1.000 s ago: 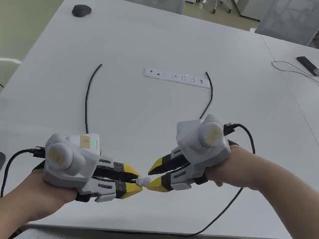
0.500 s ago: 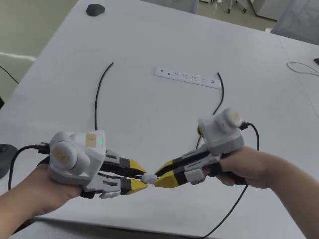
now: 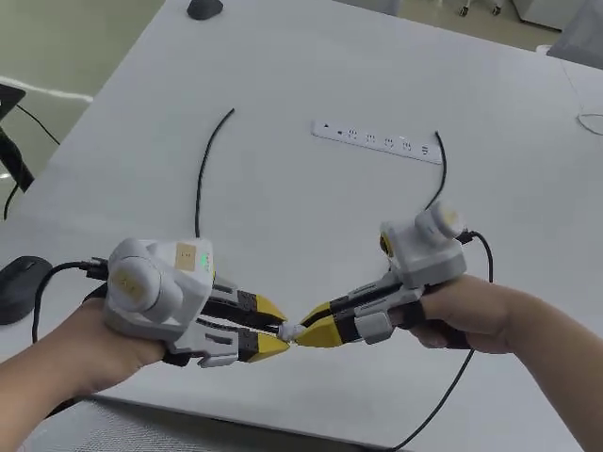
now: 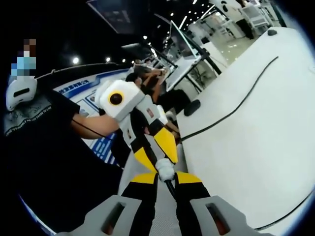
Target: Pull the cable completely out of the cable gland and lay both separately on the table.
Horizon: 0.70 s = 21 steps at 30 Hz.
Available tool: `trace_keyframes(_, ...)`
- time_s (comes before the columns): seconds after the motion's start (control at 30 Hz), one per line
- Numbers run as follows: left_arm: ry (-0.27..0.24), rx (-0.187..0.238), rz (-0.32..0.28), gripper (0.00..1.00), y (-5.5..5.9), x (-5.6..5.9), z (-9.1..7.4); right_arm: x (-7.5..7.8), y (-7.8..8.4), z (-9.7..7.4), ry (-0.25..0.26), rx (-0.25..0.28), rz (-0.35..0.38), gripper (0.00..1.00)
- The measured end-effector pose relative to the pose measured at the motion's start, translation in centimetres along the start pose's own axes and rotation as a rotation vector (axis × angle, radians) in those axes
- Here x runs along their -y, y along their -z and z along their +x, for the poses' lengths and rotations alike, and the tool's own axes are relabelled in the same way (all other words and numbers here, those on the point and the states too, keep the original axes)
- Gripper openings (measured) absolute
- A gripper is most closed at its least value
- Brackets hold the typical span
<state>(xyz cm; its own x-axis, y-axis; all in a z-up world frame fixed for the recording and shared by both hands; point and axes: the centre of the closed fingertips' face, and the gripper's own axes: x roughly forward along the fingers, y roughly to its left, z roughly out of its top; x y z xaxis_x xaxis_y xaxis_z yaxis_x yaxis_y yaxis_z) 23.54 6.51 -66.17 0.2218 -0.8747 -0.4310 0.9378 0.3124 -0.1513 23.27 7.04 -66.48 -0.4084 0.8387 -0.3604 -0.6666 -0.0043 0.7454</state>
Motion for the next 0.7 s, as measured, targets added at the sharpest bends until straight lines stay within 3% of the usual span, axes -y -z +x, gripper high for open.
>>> trace_keyframes(0.17,0.002,-0.005,-0.016,0.15,0.05,-0.17,0.41,-0.06,0.14,-0.18,0.023,0.0,-0.061,0.08)
trace_keyframes(0.3,0.008,-0.011,-0.057,0.15,0.34,-0.49,0.58,0.36,0.09,-0.14,0.085,-0.015,-0.139,0.07)
trace_keyframes(0.43,0.024,-0.016,-0.076,0.14,0.67,-0.29,0.58,0.42,0.4,0.1,0.132,-0.053,-0.251,0.07)
trace_keyframes(0.7,0.049,0.002,-0.128,0.14,0.68,-0.26,0.15,0.05,0.21,0.31,0.211,-0.065,-0.436,0.07)
